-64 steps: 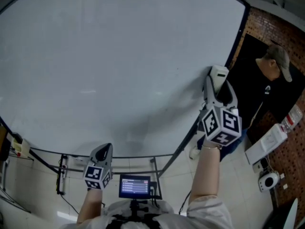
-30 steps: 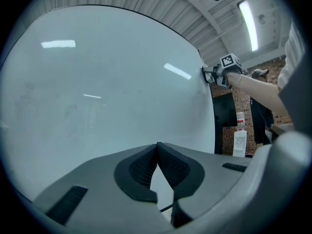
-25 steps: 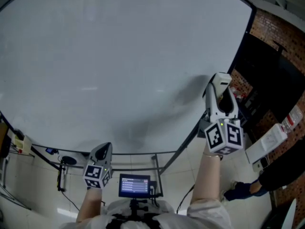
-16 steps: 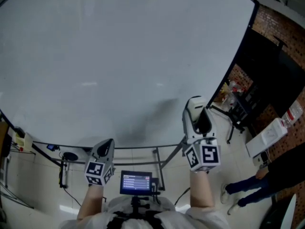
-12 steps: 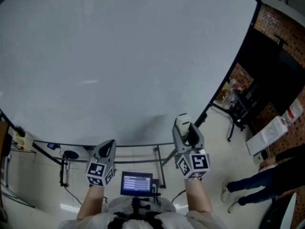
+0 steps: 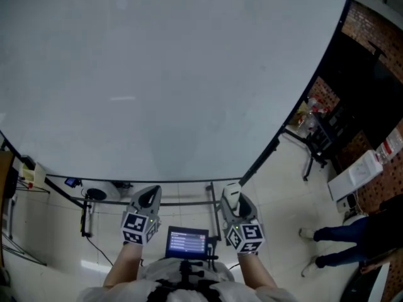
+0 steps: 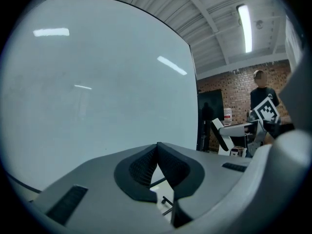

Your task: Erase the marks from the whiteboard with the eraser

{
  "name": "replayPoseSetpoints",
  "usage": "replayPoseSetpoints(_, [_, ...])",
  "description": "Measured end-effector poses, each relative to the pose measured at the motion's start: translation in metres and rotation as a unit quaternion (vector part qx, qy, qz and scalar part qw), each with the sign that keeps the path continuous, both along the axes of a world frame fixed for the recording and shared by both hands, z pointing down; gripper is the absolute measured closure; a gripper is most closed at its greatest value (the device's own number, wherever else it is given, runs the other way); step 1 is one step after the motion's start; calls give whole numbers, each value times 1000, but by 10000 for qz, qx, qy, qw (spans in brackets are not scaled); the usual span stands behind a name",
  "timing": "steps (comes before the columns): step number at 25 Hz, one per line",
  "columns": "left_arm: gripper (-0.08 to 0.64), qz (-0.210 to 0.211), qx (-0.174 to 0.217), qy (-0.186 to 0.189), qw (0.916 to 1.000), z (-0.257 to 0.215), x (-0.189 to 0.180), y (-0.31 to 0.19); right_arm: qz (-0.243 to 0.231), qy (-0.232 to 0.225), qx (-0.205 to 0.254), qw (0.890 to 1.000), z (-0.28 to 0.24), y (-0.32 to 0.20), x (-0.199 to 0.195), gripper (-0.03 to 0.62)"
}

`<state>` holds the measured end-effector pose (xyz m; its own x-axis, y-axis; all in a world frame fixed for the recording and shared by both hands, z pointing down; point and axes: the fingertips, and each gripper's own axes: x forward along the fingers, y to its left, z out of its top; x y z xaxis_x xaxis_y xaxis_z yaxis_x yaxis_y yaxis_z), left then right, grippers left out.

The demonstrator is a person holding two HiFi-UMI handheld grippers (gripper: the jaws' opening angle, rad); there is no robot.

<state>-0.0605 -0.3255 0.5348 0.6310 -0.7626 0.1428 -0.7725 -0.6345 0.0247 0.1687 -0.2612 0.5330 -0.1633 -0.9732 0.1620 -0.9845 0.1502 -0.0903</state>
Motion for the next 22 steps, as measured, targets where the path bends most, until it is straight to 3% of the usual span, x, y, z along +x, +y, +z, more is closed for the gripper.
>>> replayPoseSetpoints(10, [566,-368,128,-13,9992,-8,5,74,-307,-46,250,9992,-16,62,9,328])
replayPoseSetpoints(22, [566,-669,-215,-40,9975,20,28,205,-666,-249,11,9975,0,166,24,328])
